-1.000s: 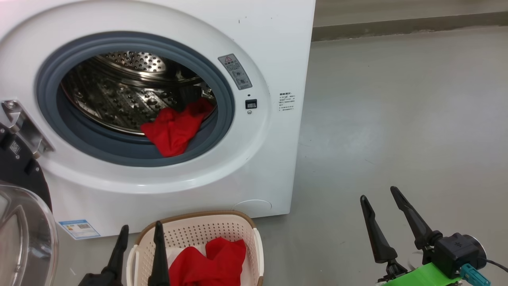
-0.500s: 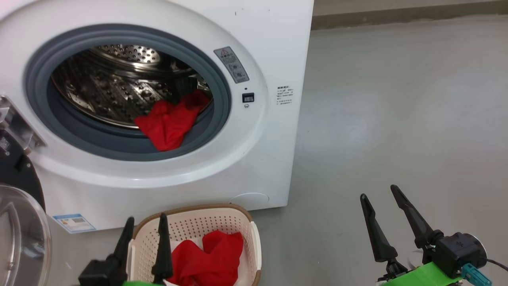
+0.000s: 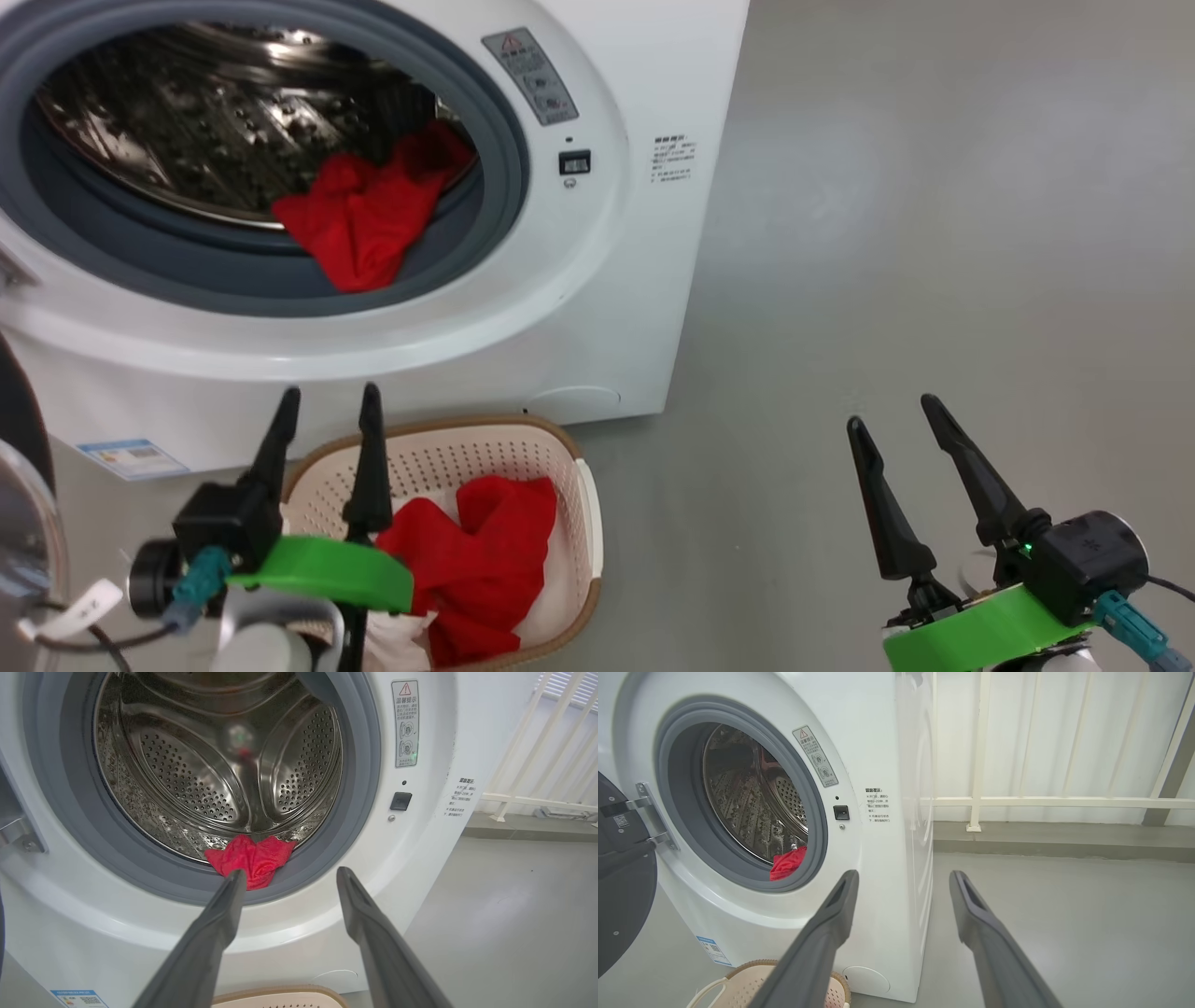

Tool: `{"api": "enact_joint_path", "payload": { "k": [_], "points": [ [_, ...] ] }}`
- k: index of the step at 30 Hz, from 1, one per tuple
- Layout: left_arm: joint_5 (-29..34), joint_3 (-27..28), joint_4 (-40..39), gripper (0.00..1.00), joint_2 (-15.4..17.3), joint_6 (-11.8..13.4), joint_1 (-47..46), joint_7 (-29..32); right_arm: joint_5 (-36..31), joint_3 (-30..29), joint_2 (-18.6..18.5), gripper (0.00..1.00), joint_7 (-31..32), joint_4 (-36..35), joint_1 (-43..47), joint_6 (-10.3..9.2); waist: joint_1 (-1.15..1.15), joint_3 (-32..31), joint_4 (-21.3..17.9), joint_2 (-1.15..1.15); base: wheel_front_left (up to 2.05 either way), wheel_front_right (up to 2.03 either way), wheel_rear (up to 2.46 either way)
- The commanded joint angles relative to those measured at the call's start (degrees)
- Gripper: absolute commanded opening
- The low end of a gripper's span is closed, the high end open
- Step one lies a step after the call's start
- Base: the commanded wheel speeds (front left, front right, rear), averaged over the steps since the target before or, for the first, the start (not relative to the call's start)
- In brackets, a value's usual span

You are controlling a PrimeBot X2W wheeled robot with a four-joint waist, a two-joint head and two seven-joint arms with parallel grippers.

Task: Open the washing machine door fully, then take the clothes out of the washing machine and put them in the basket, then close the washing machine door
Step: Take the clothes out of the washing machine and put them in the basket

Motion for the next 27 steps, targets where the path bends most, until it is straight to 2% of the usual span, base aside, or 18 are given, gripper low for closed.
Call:
{"api": "enact_joint_path", "payload": {
  "k": [1, 11, 27],
  "points": [
    [0.69, 2.09, -0.14, 1.00, 1.48, -0.56, -3.90, -0.66, 0.28, 1.26, -0.21, 1.00, -0.37, -1.74, -2.33, 0.36, 0.00, 3.63, -0.58, 0.00, 0.00, 0.00, 0.00],
    [0.02, 4.36, 7.44, 1.00, 3.18, -2.27, -17.07, -0.99, 0.51, 1.57, -0.21, 1.00, -0.37, -2.61, -5.39, 0.36, 0.00, 11.33, -2.30, 0.00, 0.00, 0.00, 0.00],
    [0.90, 6.38, 20.27, 1.00, 6.91, -4.13, -33.94, -1.21, 0.90, 3.42, -0.21, 1.00, -0.37, -2.41, -7.71, 0.36, 0.00, 15.90, -4.51, 0.00, 0.00, 0.00, 0.00]
  ]
}}
